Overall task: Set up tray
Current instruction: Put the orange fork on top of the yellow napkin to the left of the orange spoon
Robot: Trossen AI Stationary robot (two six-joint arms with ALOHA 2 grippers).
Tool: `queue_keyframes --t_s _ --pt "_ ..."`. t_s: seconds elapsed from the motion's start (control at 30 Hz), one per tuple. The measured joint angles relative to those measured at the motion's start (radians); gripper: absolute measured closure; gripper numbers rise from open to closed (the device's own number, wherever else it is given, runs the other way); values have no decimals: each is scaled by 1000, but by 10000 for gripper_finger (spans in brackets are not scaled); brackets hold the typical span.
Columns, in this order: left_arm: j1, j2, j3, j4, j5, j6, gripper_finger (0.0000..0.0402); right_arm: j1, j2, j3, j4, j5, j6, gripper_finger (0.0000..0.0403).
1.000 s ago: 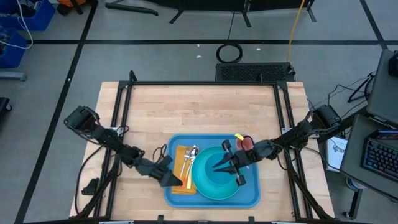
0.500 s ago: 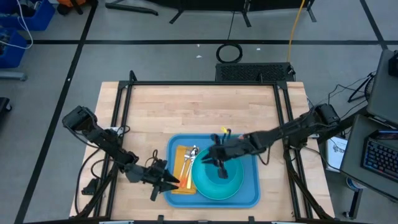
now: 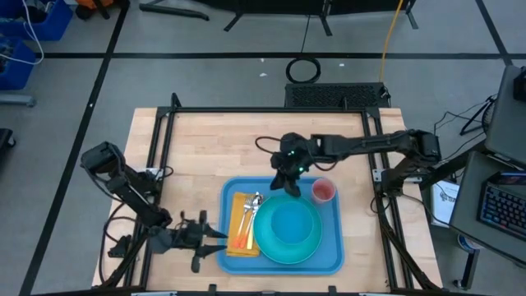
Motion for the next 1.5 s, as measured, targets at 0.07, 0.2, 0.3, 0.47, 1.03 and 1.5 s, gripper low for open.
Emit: queue_keyframes --t_s 0.07,0.2,0.3,0.47,1.03,1.5 --pt "-36 0 0 0 -85 40 254 -21 32 2 19 -17 -3 374" --pt "-93 0 0 -4 -272 41 254 -36 121 55 0 -36 0 374" --pt "-119 -1 0 -5 -349 42 254 -28 200 149 -94 -36 -46 374" --pt "-132 -2 0 -7 -365 35 254 -12 341 341 -321 -35 -87 379" --pt "-132 -2 0 -20 -388 25 254 -11 537 536 -419 -85 -197 375" --pt "-132 -2 0 -37 -384 18 254 -7 549 536 -319 -88 -155 324"
